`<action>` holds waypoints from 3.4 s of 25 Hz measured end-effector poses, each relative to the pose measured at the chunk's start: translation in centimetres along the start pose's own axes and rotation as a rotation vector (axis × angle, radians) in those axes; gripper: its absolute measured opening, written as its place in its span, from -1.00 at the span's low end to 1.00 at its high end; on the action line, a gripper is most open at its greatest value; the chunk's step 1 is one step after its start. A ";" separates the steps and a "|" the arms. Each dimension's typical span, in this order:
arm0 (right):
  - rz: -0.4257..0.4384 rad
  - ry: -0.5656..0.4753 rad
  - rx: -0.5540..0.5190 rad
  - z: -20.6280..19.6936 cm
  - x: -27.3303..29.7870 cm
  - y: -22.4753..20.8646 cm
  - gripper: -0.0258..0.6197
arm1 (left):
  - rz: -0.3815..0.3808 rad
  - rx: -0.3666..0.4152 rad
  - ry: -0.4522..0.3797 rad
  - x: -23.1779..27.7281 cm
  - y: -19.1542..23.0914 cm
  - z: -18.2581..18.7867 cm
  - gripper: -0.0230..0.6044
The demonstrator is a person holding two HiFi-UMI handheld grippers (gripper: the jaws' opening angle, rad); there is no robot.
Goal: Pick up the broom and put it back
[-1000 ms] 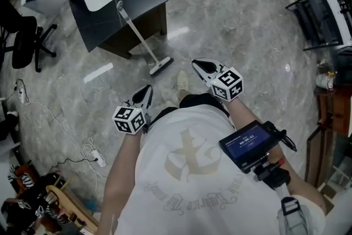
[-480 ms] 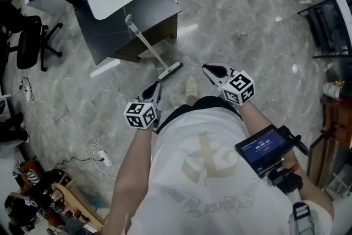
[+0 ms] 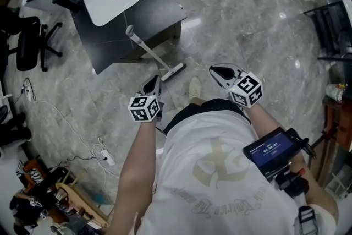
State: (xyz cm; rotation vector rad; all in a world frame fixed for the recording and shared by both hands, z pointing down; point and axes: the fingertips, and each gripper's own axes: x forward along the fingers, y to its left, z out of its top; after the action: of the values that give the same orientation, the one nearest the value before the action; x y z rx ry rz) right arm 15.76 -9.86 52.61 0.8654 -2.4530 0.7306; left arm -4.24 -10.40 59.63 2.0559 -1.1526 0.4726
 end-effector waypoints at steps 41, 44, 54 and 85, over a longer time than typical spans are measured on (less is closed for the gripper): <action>-0.093 0.067 0.096 -3.4 -2.0 -8.6 -0.86 | 0.293 -0.054 0.143 11.5 12.6 -0.2 -0.39; -0.101 0.068 0.095 -3.5 -2.2 -8.3 -0.86 | 0.275 -0.020 0.155 11.7 12.5 -0.2 -0.51; -0.094 0.079 0.092 -4.5 -2.3 -8.3 -0.86 | 0.280 0.015 0.154 11.3 11.5 -1.0 -0.64; -0.009 0.100 -0.007 -4.8 -0.3 -1.9 -0.86 | 0.132 0.153 0.032 -0.3 5.5 -3.2 -0.65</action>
State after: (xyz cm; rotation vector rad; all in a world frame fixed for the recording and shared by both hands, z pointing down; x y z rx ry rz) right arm 18.32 -8.06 56.75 0.8171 -2.3607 0.7438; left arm -8.90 -9.73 63.88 2.1015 -1.2723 0.6741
